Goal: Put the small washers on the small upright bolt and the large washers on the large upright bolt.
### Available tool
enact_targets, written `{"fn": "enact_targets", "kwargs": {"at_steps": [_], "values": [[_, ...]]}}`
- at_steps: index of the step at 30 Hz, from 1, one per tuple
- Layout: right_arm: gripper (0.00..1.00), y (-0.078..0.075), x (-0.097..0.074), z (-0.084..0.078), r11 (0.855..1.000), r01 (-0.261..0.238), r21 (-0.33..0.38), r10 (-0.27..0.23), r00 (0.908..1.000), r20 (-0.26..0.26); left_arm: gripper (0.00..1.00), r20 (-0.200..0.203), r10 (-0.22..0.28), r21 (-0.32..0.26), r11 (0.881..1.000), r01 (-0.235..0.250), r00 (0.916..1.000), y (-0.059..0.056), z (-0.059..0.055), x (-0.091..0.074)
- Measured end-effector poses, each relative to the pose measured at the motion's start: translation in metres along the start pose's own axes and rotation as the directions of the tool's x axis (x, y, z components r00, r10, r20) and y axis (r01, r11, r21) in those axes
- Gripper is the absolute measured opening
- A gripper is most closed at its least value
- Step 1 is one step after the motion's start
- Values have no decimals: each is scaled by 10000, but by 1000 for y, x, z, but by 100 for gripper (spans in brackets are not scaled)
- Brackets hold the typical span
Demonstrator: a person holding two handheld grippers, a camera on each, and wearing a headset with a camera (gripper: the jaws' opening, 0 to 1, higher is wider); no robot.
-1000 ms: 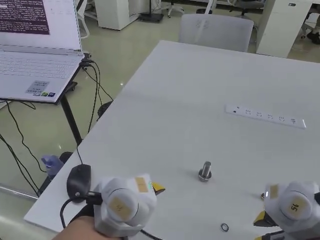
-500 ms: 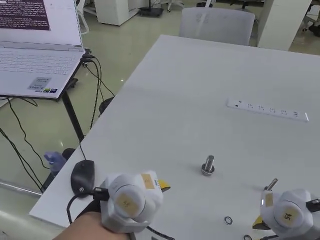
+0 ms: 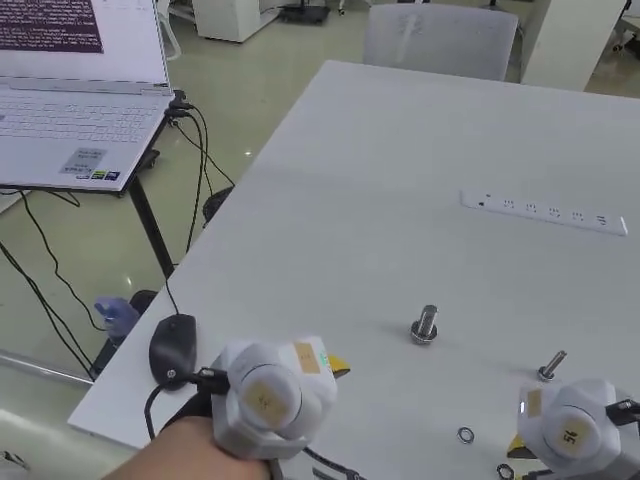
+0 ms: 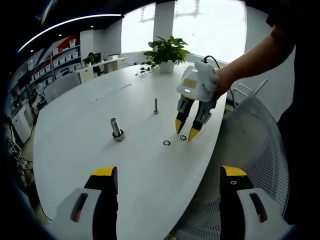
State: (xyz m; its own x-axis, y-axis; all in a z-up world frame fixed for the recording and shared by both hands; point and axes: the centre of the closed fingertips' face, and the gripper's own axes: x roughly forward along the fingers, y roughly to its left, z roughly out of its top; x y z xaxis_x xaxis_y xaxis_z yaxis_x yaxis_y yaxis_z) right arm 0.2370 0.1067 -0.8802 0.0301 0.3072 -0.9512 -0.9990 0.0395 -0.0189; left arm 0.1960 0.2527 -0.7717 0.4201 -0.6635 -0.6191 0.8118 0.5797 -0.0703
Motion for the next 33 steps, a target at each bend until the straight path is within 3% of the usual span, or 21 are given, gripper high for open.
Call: {"fn": "enact_targets", "kwargs": {"at_steps": [20, 33], "values": [[14, 2, 0, 1, 9998, 45, -180, -47, 9999, -135, 81, -1, -81, -84, 9999, 81, 10000, -2, 1, 4], [13, 1, 0, 1, 9994, 20, 335, -15, 9999, -154, 79, -157, -126, -30, 9999, 125, 9998, -2, -2, 4]]}}
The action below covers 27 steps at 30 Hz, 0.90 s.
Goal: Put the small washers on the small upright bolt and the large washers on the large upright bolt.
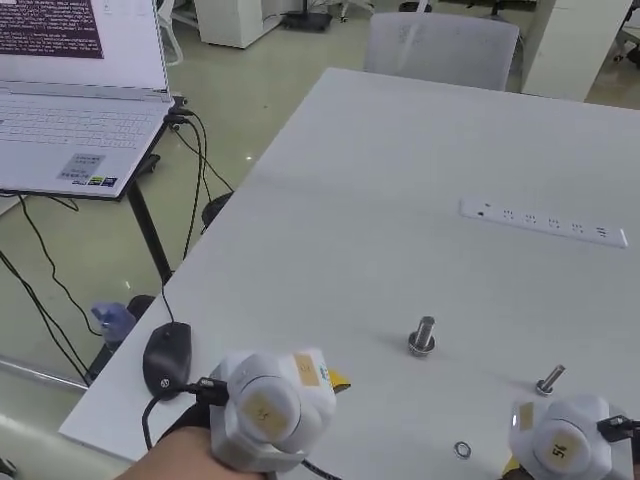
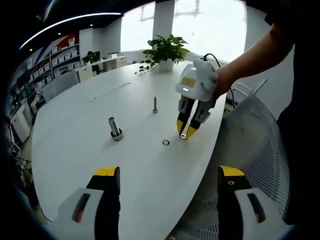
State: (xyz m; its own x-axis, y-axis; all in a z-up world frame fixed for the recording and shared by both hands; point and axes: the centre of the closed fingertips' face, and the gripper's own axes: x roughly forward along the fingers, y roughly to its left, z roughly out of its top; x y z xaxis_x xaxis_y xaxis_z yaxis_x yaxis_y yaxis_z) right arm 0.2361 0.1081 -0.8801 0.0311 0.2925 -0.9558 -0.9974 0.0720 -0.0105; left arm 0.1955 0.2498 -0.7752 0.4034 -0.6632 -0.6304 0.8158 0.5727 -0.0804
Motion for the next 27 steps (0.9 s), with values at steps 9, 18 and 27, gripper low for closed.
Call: {"fn": "enact_targets", "kwargs": {"at_steps": [9, 18, 27], "values": [[12, -7, -13, -1, 9991, 4, 435, -14, 9997, 231, 78, 1, -30, 105, 9999, 30, 10000, 1, 5, 3], [12, -20, -39, -11, 9932, 19, 1164, -69, 9991, 428, 78, 40, -74, 188, 9998, 74, 10000, 1, 14, 9], [12, -34, -56, -34, 9863, 238, 1634, -304, 9988, 380, 78, 27, -83, 219, 9997, 83, 10000, 0, 18, 12]]}}
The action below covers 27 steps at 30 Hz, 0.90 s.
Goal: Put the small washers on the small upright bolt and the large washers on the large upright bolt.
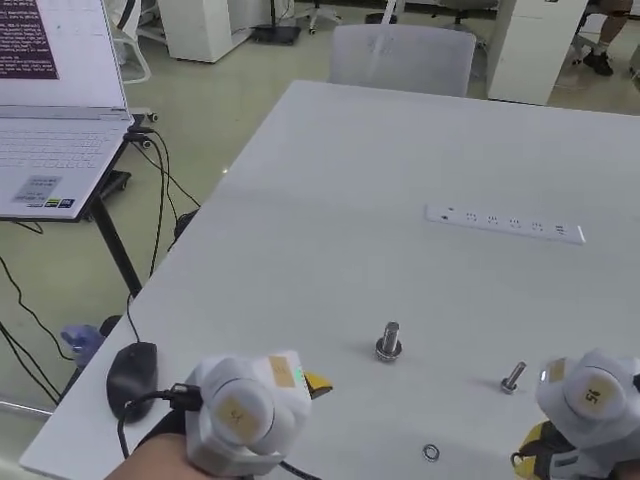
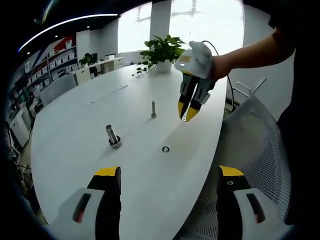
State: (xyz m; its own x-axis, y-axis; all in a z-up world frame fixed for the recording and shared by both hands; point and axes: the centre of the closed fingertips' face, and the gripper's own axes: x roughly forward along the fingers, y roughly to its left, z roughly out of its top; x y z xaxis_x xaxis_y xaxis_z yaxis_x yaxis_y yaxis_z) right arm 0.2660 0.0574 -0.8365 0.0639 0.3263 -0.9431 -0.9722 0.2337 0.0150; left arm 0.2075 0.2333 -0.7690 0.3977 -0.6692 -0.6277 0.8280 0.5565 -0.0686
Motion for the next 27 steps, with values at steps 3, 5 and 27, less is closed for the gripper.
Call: {"fn": "enact_targets", "kwargs": {"at_steps": [3, 5, 27], "values": [[12, -4, -3, -6, 9999, 6, 123, -5, 10000, -75, 78, -6, 11, 1, 10000, -11, 10000, 0, 0, 1], [12, -7, -5, -8, 9998, 55, 180, -53, 9999, -128, 78, 5, 22, -10, 10000, -22, 10000, -1, 0, 1], [12, -71, -22, 7, 9958, 653, 646, -648, 9978, -102, 77, -25, 122, -306, 9995, -123, 9999, 4, -2, 0]]}}
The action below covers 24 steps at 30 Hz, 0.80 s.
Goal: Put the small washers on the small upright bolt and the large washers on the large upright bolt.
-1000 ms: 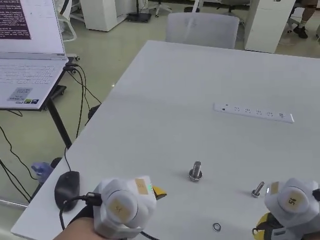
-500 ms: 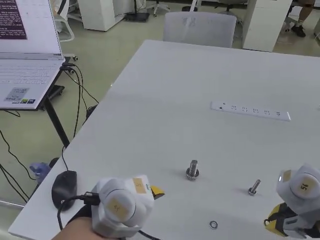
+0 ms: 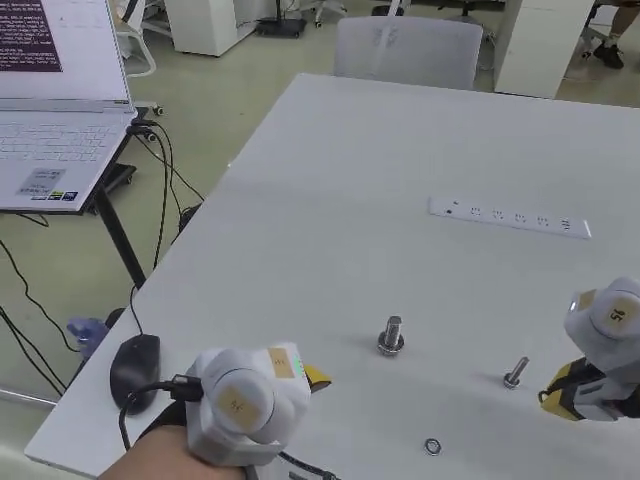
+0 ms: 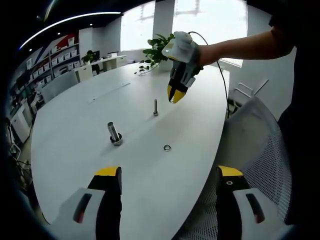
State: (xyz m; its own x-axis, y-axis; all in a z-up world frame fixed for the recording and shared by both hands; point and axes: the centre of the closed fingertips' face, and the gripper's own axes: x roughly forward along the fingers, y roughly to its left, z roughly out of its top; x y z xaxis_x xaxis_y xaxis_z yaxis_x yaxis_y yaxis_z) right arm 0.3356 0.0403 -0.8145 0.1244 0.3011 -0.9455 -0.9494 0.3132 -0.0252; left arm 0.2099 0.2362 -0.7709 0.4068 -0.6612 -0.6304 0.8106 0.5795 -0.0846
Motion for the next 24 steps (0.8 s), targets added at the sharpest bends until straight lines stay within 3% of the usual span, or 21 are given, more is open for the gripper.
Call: {"fn": "enact_targets", "kwargs": {"at_steps": [14, 24], "values": [[12, -31, -1, 19, 9991, 417, -103, -416, 9991, 103, 76, -102, 64, -59, 10000, -65, 9999, 2, -6, 0], [12, -26, -1, 31, 9986, 475, -225, -472, 9988, 147, 76, -100, 114, -114, 9999, -116, 9999, 6, -8, -1]]}}
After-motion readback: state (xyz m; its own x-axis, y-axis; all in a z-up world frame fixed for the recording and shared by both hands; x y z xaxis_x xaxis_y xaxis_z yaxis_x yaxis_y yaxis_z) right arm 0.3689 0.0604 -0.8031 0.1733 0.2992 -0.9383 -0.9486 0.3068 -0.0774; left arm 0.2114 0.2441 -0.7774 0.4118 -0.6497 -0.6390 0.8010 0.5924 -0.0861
